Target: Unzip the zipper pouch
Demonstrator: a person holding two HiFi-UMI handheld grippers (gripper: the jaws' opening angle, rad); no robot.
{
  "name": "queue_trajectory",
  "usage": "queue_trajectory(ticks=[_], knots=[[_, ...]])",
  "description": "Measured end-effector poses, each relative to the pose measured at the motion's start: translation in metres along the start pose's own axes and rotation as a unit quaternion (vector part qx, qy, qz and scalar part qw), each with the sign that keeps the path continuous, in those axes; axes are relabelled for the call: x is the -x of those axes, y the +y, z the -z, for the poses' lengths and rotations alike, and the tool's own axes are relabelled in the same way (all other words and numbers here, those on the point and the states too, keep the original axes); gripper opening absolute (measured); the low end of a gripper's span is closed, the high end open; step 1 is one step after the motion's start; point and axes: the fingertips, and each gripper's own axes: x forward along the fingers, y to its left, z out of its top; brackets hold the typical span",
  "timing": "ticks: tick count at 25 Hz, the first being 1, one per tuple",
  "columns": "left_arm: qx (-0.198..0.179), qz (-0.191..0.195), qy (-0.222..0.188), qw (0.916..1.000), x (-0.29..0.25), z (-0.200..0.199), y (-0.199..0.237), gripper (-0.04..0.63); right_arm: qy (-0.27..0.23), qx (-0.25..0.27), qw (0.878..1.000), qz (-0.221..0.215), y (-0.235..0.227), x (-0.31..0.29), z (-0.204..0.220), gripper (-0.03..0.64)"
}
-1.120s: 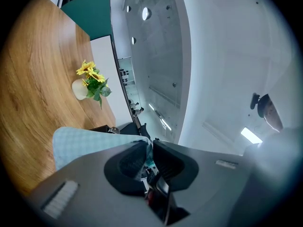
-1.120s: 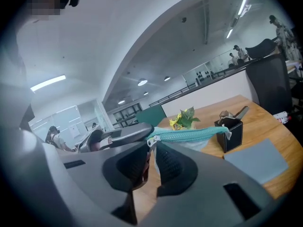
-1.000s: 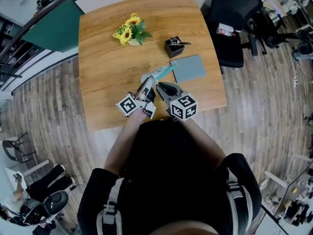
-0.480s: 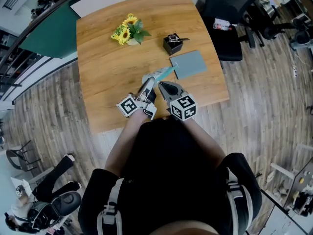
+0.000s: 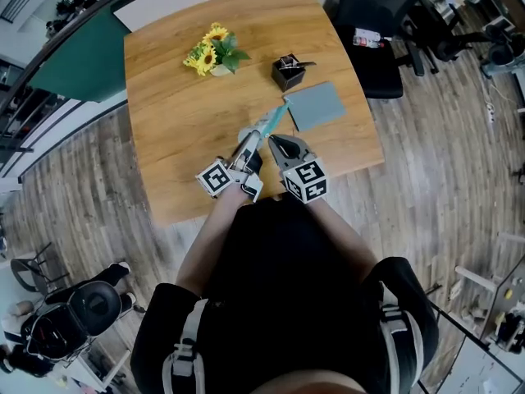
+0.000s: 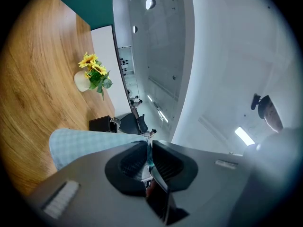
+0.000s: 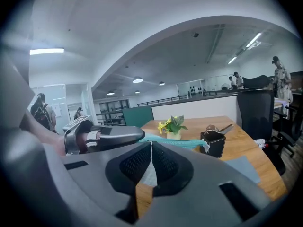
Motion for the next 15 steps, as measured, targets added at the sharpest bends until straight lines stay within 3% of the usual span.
queue_trajectory(ticks=[15], knots=[[-0.013, -0.021, 0.039, 0.9989, 0.005, 0.007, 0.014, 0.002, 0.031, 0.014, 0.999, 0.033, -0.004, -0.009, 0.017, 0.014]])
